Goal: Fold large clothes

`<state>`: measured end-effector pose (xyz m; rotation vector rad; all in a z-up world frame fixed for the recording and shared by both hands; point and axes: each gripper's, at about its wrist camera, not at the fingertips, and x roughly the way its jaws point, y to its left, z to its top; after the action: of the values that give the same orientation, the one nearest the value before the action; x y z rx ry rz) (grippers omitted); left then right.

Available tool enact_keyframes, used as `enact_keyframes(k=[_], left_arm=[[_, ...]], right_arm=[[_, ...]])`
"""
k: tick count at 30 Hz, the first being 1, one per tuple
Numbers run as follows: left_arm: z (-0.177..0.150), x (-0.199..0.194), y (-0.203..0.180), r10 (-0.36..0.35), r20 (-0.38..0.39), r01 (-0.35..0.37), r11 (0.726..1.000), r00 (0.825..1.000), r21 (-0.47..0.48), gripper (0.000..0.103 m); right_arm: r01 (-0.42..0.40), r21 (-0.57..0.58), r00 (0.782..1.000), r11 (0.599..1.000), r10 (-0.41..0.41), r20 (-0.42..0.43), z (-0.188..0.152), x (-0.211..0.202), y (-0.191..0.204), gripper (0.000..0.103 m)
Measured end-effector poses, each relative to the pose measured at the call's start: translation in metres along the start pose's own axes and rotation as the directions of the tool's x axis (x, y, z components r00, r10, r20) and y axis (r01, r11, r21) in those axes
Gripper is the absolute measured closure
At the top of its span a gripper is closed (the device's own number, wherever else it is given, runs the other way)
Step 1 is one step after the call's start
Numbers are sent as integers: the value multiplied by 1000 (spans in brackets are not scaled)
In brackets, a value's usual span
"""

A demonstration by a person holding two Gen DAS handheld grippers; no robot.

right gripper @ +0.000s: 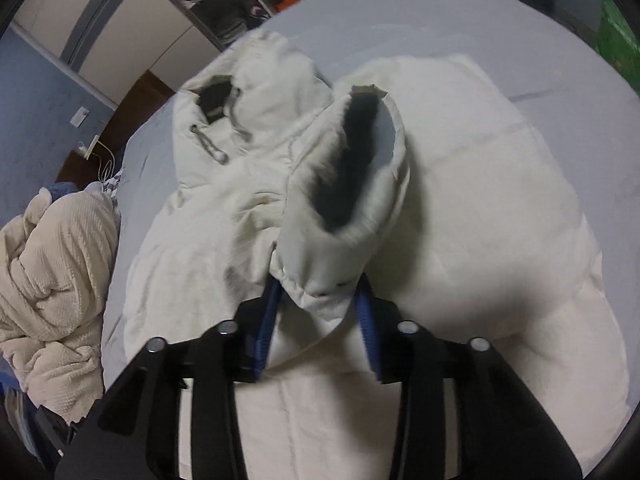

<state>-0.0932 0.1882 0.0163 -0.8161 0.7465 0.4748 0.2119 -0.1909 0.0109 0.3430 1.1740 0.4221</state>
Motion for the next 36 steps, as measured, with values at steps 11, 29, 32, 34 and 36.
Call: enact_keyframes(k=[11,29,32,34,36], left_arm=[[-2,6,-7,42,-22,-42,999,999,31,15],[-2,5,-7,43,-25,-42,999,999,32,15],[-2,4,-7,41,-23,-40,999,999,30,15],[-2,4,-7,40,-22,-39,999,999,29,15],[-2,5,-7,39,-23,-39,999,999,29,15]], right_arm=[[-69,88,998,994,68,12,8,3,-34,46],[-212,285,976,935,217,18,23,-2,-56,62],[-160,221,986,962,165,-6,28,-1,-49,87],[-150,157,989,976,150,16,31,-9,-41,90],[-143,95,989,985,139,48,35,-20,-31,91]])
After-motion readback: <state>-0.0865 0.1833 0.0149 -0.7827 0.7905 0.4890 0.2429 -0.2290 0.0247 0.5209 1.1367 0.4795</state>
